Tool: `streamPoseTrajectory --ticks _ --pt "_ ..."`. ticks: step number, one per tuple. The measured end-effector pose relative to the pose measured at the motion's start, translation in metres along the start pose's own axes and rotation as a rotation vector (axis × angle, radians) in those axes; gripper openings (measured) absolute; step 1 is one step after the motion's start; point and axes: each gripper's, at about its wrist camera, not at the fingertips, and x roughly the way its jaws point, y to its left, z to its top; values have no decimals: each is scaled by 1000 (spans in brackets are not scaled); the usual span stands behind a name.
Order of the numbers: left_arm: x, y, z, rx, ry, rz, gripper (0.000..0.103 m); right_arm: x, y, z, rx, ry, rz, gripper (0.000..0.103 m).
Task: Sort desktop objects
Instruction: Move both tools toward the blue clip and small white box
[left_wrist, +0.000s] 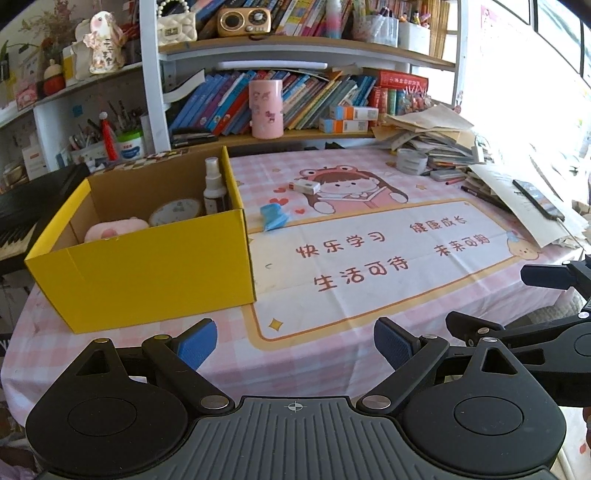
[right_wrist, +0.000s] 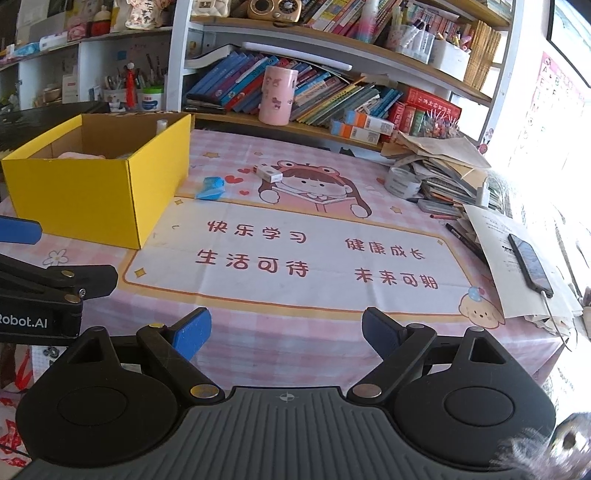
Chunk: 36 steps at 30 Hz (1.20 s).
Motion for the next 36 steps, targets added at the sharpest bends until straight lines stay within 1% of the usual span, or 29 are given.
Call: streamPoseTrajectory --ticks 18,28,36 --pt "24 -19 13 32 9 -62 94 16 -24 3 30 37 -43 88" --pt "42 -26 26 37 11 -59 94 36 -37 12 36 45 -33 88" --pt "66 -35 41 35 35 -55 94 62 -54 23 37 67 -18 88"
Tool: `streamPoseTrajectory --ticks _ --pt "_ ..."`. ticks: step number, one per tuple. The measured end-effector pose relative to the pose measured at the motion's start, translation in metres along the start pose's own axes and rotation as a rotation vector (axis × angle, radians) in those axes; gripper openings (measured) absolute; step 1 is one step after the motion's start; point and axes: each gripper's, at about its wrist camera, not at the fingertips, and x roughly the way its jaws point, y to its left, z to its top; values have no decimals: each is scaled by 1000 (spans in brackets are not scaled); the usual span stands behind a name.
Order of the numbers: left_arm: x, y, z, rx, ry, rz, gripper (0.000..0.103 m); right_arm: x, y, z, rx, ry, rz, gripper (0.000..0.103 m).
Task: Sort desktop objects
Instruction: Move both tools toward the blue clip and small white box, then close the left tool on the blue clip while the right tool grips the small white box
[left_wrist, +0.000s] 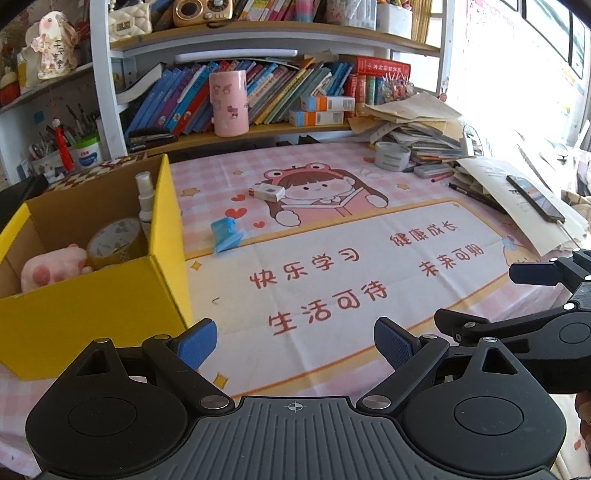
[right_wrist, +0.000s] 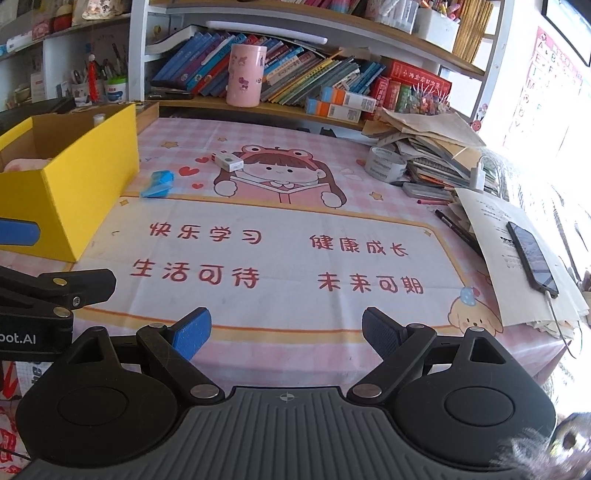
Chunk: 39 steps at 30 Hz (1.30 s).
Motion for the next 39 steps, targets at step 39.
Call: streamPoseTrajectory --ticks 39 --pt "128 -2 92 -93 90 335 60 169 -67 131 -113 -61 317 88"
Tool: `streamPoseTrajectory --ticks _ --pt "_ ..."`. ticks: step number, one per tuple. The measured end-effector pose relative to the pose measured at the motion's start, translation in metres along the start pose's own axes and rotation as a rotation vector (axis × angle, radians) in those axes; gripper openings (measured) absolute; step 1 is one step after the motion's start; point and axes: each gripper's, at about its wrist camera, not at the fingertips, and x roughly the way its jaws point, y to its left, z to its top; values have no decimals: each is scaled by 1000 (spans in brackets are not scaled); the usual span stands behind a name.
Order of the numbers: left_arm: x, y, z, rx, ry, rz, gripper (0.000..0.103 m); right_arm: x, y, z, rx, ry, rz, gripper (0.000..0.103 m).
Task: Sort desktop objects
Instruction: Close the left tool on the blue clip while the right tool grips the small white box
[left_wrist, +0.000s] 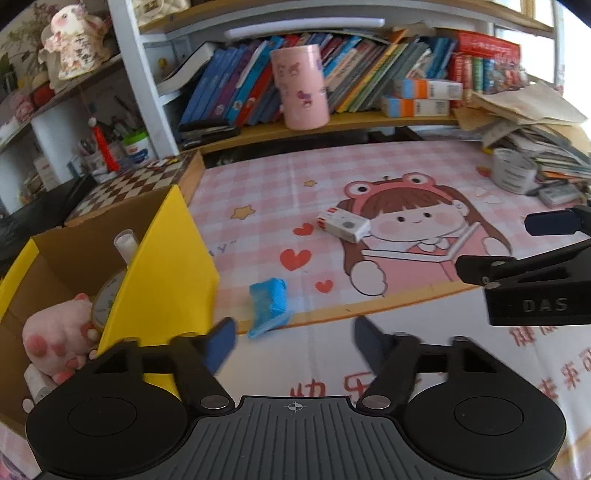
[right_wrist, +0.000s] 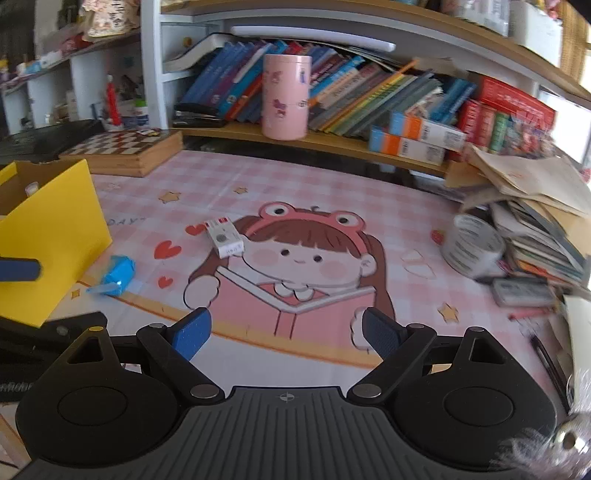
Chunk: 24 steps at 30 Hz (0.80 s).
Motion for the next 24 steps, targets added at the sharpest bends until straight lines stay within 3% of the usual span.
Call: streamPoseTrajectory --ticks 2,4,8,12,16,24 --pt "7 2 1 -13 11 9 44 7 -5 4 0 10 46 87" --pt "14 3 2 -22 23 26 42 13 -8 7 6 21 92 83" --pt "26 5 3 -33 35 65 42 24 -4 13 -32 34 154 54" --pt "41 7 9 -59 39 94 42 33 3 19 -63 38 191 53" --pt "62 14 10 -135 75 71 42 39 8 24 -95 25 206 53" --pt "78 18 10 -181 87 69 37 66 14 32 -129 10 203 54"
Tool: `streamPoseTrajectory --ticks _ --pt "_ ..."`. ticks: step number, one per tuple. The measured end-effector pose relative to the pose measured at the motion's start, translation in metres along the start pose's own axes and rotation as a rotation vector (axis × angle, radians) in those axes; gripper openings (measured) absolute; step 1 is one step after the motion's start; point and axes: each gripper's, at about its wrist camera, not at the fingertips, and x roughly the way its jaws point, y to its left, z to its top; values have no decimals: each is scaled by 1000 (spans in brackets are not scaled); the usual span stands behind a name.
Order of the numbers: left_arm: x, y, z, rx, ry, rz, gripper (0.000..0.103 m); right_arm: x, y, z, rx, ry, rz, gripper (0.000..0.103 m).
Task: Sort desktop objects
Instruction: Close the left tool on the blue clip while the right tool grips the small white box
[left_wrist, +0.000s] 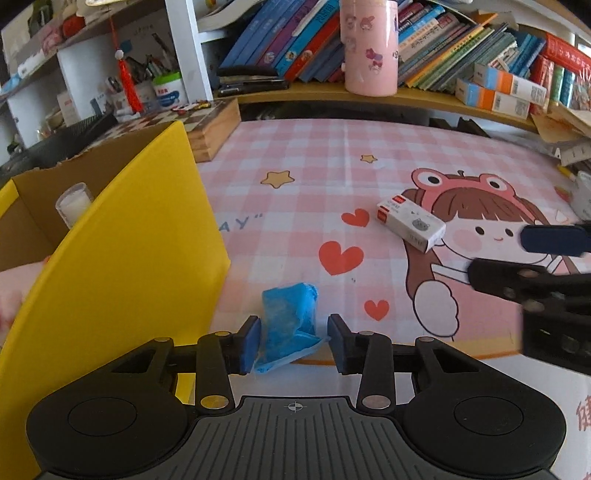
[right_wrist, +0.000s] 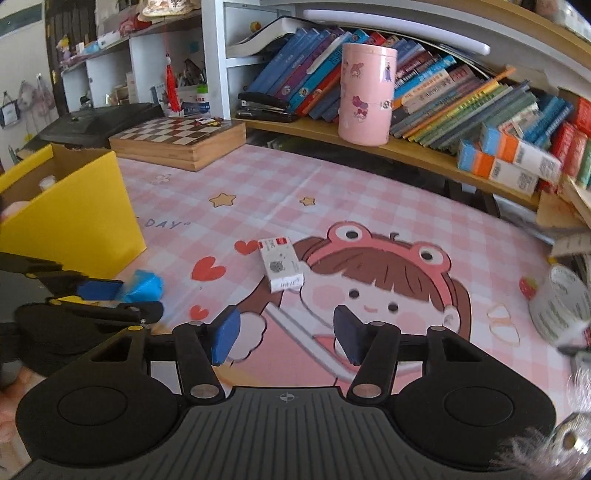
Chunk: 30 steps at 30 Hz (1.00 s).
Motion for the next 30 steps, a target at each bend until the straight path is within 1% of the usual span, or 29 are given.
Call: streamPoseTrajectory --ticks 6,8,11,14,18,20,23,27,30 --pt "-1 3 1 9 14 -18 32 39 2 20 -31 13 51 54" --pt "-4 4 0 10 22 -25 31 53 2 25 -36 19 51 54" --pt "-16 5 -1 4 31 -51 30 71 2 29 -46 28 39 54" --pt "-34 4 0 -7 13 -76 30 83 3 27 -65 41 32 53" --pt "-53 5 2 -27 -4 -109 30 90 -1 27 -35 36 50 52" --pt "-62 6 4 -41 -15 -129 30 91 -2 28 -30 28 51 47" --pt "-78 4 6 -43 -47 -158 30 91 -5 28 -22 16 47 29" --pt "-93 3 7 -49 -64 -186 30 90 -7 27 -32 14 52 27" --pt "-102 6 6 -61 -77 -193 30 86 -7 26 -25 31 39 27"
